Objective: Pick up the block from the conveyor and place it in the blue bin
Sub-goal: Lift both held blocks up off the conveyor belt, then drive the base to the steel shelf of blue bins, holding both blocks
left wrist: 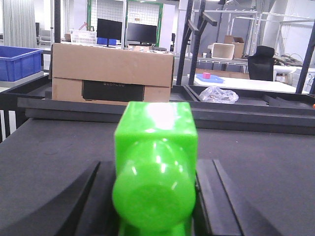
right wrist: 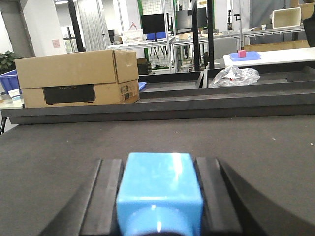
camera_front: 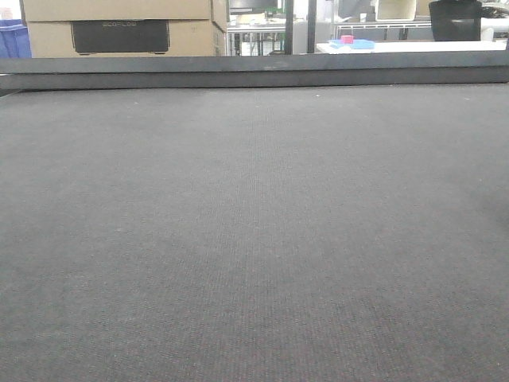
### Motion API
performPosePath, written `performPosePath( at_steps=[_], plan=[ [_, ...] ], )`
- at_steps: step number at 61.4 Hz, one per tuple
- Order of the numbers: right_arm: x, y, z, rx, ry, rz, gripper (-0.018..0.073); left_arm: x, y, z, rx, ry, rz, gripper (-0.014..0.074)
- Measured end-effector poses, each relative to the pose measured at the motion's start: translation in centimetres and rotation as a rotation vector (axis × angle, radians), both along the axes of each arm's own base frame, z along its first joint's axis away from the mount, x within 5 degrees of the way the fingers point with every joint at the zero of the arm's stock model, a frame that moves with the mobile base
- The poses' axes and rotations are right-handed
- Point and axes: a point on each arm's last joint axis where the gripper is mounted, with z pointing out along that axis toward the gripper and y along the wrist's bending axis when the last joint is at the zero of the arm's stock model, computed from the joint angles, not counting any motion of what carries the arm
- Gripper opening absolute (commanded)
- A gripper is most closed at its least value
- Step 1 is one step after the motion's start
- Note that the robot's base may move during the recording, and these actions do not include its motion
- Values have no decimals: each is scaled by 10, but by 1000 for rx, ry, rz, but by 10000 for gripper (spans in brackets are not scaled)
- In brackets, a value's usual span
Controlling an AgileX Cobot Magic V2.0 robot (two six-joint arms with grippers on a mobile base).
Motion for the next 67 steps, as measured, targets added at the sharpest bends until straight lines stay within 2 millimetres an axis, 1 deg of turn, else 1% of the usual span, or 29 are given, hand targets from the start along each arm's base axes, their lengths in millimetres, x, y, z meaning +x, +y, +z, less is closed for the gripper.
performPosePath(
  at_steps=[67],
  plan=[
    [0, 0, 0, -1, 0, 0, -162, 0, 0, 0, -1, 0, 0, -111]
  ],
)
